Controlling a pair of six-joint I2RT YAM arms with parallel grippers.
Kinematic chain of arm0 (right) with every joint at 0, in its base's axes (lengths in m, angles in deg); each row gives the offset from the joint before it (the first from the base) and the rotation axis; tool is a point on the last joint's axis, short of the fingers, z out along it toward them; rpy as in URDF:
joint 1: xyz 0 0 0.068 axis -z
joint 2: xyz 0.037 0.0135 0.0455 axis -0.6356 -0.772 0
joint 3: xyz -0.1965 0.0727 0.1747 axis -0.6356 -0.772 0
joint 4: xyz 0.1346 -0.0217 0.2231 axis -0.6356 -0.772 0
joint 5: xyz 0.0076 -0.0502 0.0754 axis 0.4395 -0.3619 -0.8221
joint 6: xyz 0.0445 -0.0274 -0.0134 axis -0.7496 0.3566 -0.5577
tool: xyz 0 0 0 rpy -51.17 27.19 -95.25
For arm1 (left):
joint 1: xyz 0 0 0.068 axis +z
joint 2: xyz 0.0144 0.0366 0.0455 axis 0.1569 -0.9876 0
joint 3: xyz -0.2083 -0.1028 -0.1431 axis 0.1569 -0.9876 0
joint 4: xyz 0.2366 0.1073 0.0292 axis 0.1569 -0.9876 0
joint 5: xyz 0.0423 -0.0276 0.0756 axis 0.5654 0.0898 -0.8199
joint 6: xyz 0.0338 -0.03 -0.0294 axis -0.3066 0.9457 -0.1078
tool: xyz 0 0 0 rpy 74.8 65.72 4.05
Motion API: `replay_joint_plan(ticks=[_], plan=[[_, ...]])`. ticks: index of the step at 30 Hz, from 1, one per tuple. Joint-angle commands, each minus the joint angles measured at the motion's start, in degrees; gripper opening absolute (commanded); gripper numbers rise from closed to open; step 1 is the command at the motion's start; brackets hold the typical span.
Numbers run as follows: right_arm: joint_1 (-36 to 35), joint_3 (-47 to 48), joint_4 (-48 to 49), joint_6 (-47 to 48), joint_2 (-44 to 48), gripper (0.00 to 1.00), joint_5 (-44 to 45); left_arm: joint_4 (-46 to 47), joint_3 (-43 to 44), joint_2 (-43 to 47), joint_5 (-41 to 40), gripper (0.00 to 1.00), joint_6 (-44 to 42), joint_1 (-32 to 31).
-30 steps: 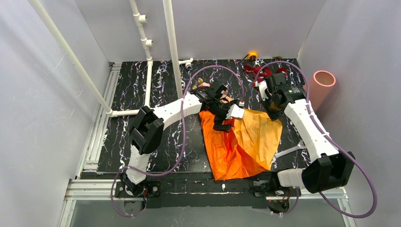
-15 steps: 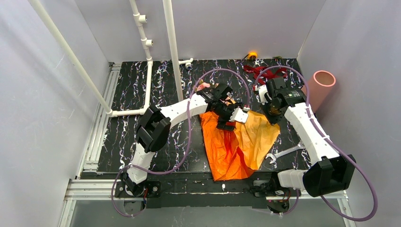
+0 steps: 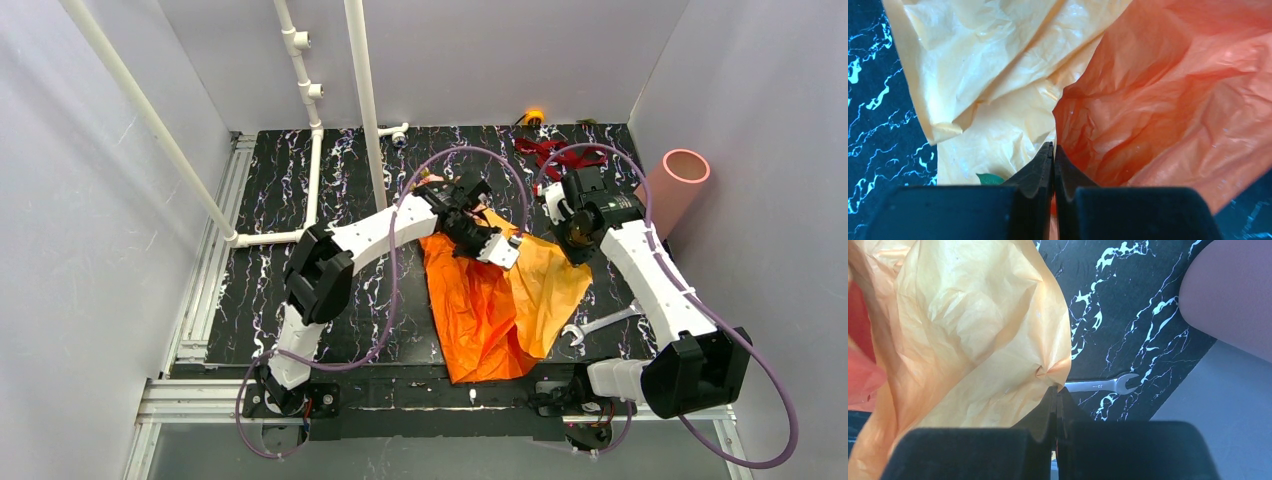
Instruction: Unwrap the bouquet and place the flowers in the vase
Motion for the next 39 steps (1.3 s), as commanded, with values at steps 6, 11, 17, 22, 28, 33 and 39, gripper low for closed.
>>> replay_joint_plan(ticks=[6,11,17,22,28,33,39], plan=[[0.5,-6.13,4.56,5.43,2.78,0.01,2.34,-20.37,-10.57,26.07,0.73,0.0,-9.58,6.17],[0.76,-9.99,5.65,10.56,3.2,0.01,4.1,-31.54,-23.02,37.14,-4.6,0.0,-15.68,10.55],[1.75,-14.7,8.68,17.39,3.23,0.01,5.66,-33.11,-39.85,47.47,-12.72,0.0,-19.12,19.02],[2.62,-19.7,12.85,20.4,1.41,0.01,7.25,-32.43,-48.4,48.56,-16.29,0.0,-21.99,25.57],[3.55,-23.66,17.0,24.11,0.6,0.01,8.27,-23.01,-57.06,47.48,-21.73,0.0,-19.47,27.87],[3.81,-25.11,19.01,24.99,-1.08,0.01,8.68,-11.42,-62.61,45.1,-28.04,0.0,-17.54,30.49],[3.93,-14.47,5.37,24.17,2.07,0.71,-0.53,-20.26,-51.51,49.27,-18.82,0.6,-10.5,33.02]])
